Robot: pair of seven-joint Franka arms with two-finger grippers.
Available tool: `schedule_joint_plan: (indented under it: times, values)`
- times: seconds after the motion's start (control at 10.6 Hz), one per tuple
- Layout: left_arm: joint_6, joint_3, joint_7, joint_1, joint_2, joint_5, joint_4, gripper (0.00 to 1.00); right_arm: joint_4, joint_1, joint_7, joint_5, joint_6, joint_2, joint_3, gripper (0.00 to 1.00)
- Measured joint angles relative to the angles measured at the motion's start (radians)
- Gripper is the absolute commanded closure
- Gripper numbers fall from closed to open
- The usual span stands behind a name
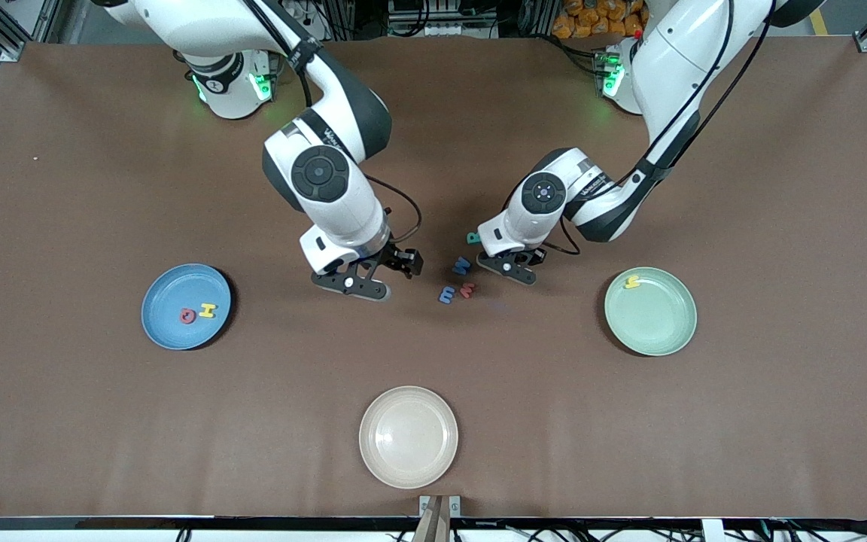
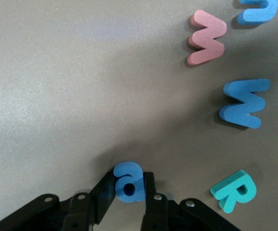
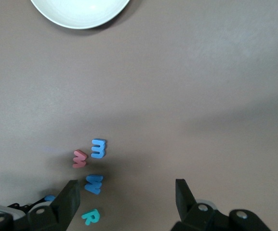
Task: Sort uppercase to blue plate, lowercase to green plate
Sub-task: 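Place the a on the green plate while the right gripper lowers over W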
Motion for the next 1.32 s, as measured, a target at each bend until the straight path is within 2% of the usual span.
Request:
schedule_joint_plan:
  times: [0.38, 0.56, 1.03, 1.32]
  values:
    - [-0.002, -0.001, 0.000, -0.001, -0.003, 0.000, 0.000, 0.93, -0.002, 0.027, 0.094, -0.001, 0.061, 0.045, 0.003, 0.16]
    - [-0.017, 0.000, 0.002, 0.000, -0.003, 0.001, 0.006, 0.96, -0.002, 0.045, 0.130, -0.004, 0.100, 0.074, 0.003, 0.17]
    - [-0.237, 0.021, 0.158, 0.029, -0.034, 0.010, 0.106, 0.97, -0.003, 0.088, 0.255, -0.049, 0.153, 0.141, 0.004, 0.21]
    - [-0.321, 0.042, 0.372, 0.094, -0.082, 0.011, 0.145, 0.97, -0.002, 0.126, 0.349, -0.057, 0.225, 0.178, 0.005, 0.23]
